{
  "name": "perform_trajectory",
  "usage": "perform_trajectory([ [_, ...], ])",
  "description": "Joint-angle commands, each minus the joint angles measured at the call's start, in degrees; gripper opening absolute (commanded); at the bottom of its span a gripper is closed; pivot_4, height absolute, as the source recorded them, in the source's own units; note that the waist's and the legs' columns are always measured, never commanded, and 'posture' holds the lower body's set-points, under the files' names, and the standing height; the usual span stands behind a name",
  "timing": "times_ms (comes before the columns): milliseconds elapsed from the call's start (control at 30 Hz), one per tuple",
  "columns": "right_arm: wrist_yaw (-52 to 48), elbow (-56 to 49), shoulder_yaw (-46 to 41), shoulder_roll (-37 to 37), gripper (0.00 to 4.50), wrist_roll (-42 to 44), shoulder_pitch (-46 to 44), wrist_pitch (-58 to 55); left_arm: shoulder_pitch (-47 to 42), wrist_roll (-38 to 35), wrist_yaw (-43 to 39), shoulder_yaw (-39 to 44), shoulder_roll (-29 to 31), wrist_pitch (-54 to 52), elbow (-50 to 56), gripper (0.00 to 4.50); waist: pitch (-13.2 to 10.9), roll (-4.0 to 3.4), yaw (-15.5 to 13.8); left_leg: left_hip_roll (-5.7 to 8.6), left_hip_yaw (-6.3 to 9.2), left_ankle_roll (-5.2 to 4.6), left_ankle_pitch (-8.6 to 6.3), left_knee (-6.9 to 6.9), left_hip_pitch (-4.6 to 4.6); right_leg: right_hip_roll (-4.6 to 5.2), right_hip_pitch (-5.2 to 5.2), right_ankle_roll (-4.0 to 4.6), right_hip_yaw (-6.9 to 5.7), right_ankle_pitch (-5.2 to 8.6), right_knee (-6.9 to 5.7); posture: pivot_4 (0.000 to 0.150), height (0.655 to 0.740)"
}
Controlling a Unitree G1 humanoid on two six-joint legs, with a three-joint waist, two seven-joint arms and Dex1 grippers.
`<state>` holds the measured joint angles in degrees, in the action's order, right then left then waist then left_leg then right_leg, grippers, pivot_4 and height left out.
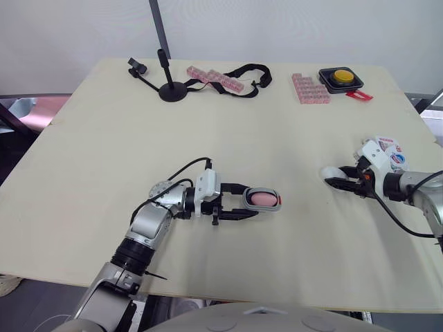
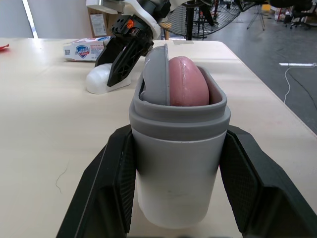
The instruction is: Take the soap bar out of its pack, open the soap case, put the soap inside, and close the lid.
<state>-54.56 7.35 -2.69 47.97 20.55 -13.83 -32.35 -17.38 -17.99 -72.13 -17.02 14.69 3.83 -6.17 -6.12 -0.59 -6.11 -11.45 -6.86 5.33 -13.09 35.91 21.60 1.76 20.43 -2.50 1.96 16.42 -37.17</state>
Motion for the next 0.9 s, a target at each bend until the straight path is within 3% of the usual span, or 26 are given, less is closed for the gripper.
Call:
perform_trajectory([
  [33,-0.19,-1.95,-1.85,0.34,2.17,0.19,-0.47,0.75,-0.91,-0.53,0.01,-0.24,-0.22,0.59,1.12,1.91,0.00,0.00,0.00,0.00,0.00,0.00,0.00,0.00,0.00,0.00,0.00,0.00,0.00,0.00,0.00,0.150,0.7395],
  [267,-2.47,-5.14,-2.57,1.46,2.17,1.26,-0.82,1.23,-1.22,-0.70,0.17,0.16,-0.36,0.55,0.81,1.91,-0.01,-0.01,0.02,0.00,0.00,0.00,0.00,0.00,0.00,0.00,0.01,0.00,0.00,0.00,0.01,0.150,0.7395],
  [433,-8.37,-13.62,-2.46,3.47,2.17,4.98,-3.54,1.01,-1.52,-0.78,0.24,0.44,-0.41,0.56,0.37,1.91,-0.09,-0.08,0.10,-0.01,-0.01,0.00,0.00,0.00,0.00,0.00,0.04,0.00,0.02,0.00,0.00,0.150,0.7395],
  [700,-7.39,-32.59,3.01,2.11,2.17,16.35,-13.73,-16.01,-2.12,-0.81,1.49,0.92,-1.18,0.00,-1.33,1.91,-0.21,-0.17,-0.15,-0.08,-0.05,0.00,0.00,-0.01,-0.07,-0.10,0.06,0.00,0.09,0.00,-0.11,0.150,0.7395],
  [900,-7.51,-39.48,9.64,3.14,2.17,16.53,-16.92,-20.09,-2.80,-0.82,1.97,0.96,-1.51,-0.33,-2.21,1.91,-0.22,-0.17,-0.84,-0.06,-0.05,0.03,-0.01,-0.01,-0.01,-0.10,0.09,-0.01,0.09,0.00,-0.13,0.150,0.7395],
])
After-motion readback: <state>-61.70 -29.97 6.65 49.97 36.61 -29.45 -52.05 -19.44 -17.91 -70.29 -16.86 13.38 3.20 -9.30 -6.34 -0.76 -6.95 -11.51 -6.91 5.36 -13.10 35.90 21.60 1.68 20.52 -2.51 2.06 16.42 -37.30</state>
